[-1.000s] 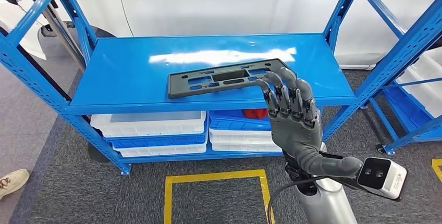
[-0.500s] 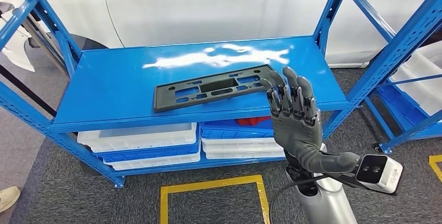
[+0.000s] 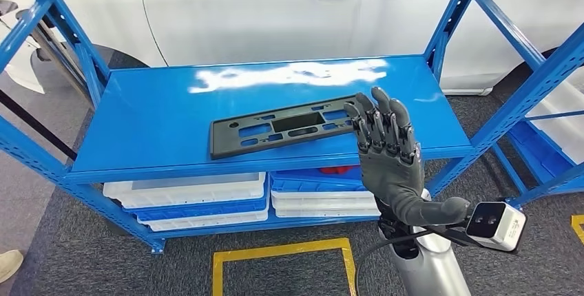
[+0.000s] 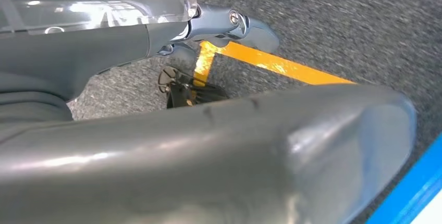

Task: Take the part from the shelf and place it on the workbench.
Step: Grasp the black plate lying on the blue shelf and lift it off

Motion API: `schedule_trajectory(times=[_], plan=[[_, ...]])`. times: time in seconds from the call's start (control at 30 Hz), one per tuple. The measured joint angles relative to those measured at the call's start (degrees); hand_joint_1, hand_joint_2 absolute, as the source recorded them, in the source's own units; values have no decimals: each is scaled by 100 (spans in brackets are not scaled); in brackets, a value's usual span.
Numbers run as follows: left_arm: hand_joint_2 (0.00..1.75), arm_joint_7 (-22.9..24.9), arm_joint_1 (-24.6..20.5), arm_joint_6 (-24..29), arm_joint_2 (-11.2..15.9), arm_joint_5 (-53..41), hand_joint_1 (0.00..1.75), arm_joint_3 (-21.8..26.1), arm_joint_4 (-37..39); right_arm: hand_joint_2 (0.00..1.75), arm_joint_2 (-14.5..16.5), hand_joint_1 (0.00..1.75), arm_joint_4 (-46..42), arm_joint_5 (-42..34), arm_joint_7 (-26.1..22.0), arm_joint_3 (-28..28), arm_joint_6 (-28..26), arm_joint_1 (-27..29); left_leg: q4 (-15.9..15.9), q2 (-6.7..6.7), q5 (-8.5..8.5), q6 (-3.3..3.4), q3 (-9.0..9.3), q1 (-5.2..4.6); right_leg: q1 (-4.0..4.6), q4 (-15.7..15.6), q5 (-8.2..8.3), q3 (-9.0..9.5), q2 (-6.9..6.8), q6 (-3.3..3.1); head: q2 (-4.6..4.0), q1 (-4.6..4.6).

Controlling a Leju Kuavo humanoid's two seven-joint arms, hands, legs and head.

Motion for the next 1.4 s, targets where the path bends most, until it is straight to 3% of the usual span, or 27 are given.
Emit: schedule_trajectory(times=[0.07, 0.13, 0.2, 0.23, 0.3, 0.33, 0.37, 0.4, 0.47, 0.53, 0.63, 0.7, 0.77, 0.83, 0.87, 0.9, 0.97, 1.03, 1.13, 1.17, 1.2, 1.27, 1.33, 1.37, 1.4], plan=[[0, -5, -5, 0, 4, 11, 0, 0, 0, 0, -3, 0, 44, 21, 0, 9, -17, 2, -8, 5, -59, -79, 22, -21, 30, -271, 3, 100, -10, -66, 0, 0], [0, -14, -8, 0, 12, 18, 0, 0, 0, 0, -4, 0, 72, 74, 0, 18, -18, 9, -29, 29, -108, -150, 63, -12, 30, -299, -42, 134, 17, -149, 0, -1], [0, -30, -17, -2, 22, 16, 0, 0, 0, 0, 2, 0, 90, 147, -1, 36, -24, 16, 195, 44, -254, -201, 11, 1, 22, -337, -86, 226, 28, -237, 0, -1], [0, -38, -22, -5, 28, 11, 0, -1, 0, 0, 10, 0, 97, 178, -1, 52, -32, 22, 496, 45, -394, -216, -128, 6, 22, -353, -111, 276, 27, -273, 0, -2], [0, -48, -19, -10, 31, 7, 0, -1, 0, 0, 25, 0, 117, 210, 2, 96, -51, 31, 1287, 43, -674, -221, -593, 4, 56, -355, -178, 349, 32, -324, 0, -2], [0, -51, -12, -11, 32, 14, 0, -1, 0, 0, 31, 0, 130, 216, 7, 121, -60, 35, 1574, 43, -713, -214, -800, 1, 77, -354, -214, 387, 42, -339, 0, -3], [0, -53, -5, -11, 33, 24, 0, 0, 0, 0, 33, 0, 141, 217, 13, 146, -70, 38, 1666, 42, -633, -196, -918, -4, 99, -354, -253, 434, 55, -348, 0, -3], [0, -56, 0, -11, 35, 34, 0, 0, 0, 0, 34, 0, 150, 217, 26, 169, -90, 37, 1536, 40, -440, -164, -931, -18, 120, -353, -298, 495, 68, -352, 0, -3], [0, -68, 4, -10, 50, 48, 0, 2, -1, 0, 38, 0, 166, 223, 73, 201, -147, 26, 817, 32, 82, -50, -704, -69, 153, -357, -399, 629, 82, -350, 0, -2], [0, -83, 2, -12, 70, 48, 0, 4, -1, 0, 40, 0, 195, 256, 138, 230, -233, 5, 242, 29, 331, 49, -479, -121, 168, -364, -476, 701, 92, -315, 0, -1], [0, -94, -1, -11, 75, 34, 0, 5, 0, 0, 40, 0, 260, 340, 200, 289, -379, -15, 36, 22, 297, 96, -374, -127, 155, -340, -483, 724, 94, -224, 0, -2], [0, -97, -1, -11, 69, 24, 0, 5, 0, 0, 39, 0, 299, 371, 197, 315, -438, -36, -57, 14, 279, 135, -253, -93, 148, -156, -552, 667, 85, -160, 0, -2], [0, -101, -12, -13, 66, 16, 0, 4, 0, 0, 38, 0, 336, 390, 191, 333, -464, -63, -98, 12, 240, 162, -155, -77, 112, 414, -786, 338, 76, -87, 0, -1], [0, -101, -12, -16, 66, 16, 0, 5, 0, 0, 34, 0, 391, 405, 207, 364, -502, -69, -97, 12, 181, 162, -96, -73, 56, 1075, -999, -144, 70, -20, 0, -1], [0, -97, -6, -16, 66, 17, 0, 5, 0, 0, 31, 0, 429, 415, 224, 390, -532, -68, -95, 12, 148, 153, -57, -67, 31, 1191, -959, -296, 63, 7, 0, -1], [0, -93, 0, -14, 63, 19, 0, 6, 0, 0, 28, 0, 474, 447, 244, 422, -576, -70, -92, 10, 111, 138, -8, -58, 7, 1102, -794, -348, 55, 29, 0, -1], [0, -26, 4, 34, 54, -18, 0, 3, 0, 0, 22, 0, 584, 722, 287, 499, -800, -91, -87, 6, 20, 89, 101, -36, -27, 403, -228, -164, 32, 47, 0, -1], [0, 144, 1, 144, 47, -134, 0, -22, 0, 0, 10, 0, 762, 1333, 308, 612, -1248, -145, -73, 6, -62, 13, 166, -32, -4, -173, 7, 12, 11, -6, 0, -1], [0, 470, 10, 292, 46, -313, 0, -86, 0, 131, -17, 0, 1014, 2314, 302, 795, -2019, -211, -32, 21, -126, -103, 207, -47, 26, -269, 12, 48, 13, -163, 0, -2], [0, 618, 12, 342, 46, -372, 0, -111, 0, 131, -25, 0, 1072, 2740, 339, 853, -2367, -235, 7, 23, -150, -130, 219, -42, 21, -285, 20, 76, 19, -202, 0, -1], [0, 808, 12, 403, 45, -445, 0, -140, 0, 87, -34, 0, 1140, 3332, 422, 927, -2833, -272, 116, 22, -208, -151, 187, -36, 17, -302, 8, 110, 21, -238, 0, -2], [0, 1271, 13, 541, 41, -602, 0, -214, 0, 0, -66, 0, 1352, 4876, 727, 1139, -4025, -314, 679, 19, -495, -180, -101, -23, 24, -329, -17, 164, 23, -296, 0, -2], [0, 1625, 38, 658, 38, -711, 0, -281, 0, 0, -116, 0, 1673, 6341, 1085, 1405, -5191, -289, 1417, 19, -796, -189, -544, -21, 54, -327, -46, 178, 27, -336, 0, -2], [0, 1708, 60, 692, 38, -742, 0, -305, 0, 0, -145, 0, 1842, 6848, 1227, 1536, -5618, -269, 1598, 19, -819, -184, -692, -23, 72, -323, -60, 186, 34, -348, 0, -2], [0, 1746, 78, 709, 38, -769, 0, -325, 0, 0, -172, 0, 2006, 7201, 1336, 1661, -5916, -262, 1565, 19, -720, -168, -738, -26, 88, -320, -74, 199, 43, -354, 0, -2]])
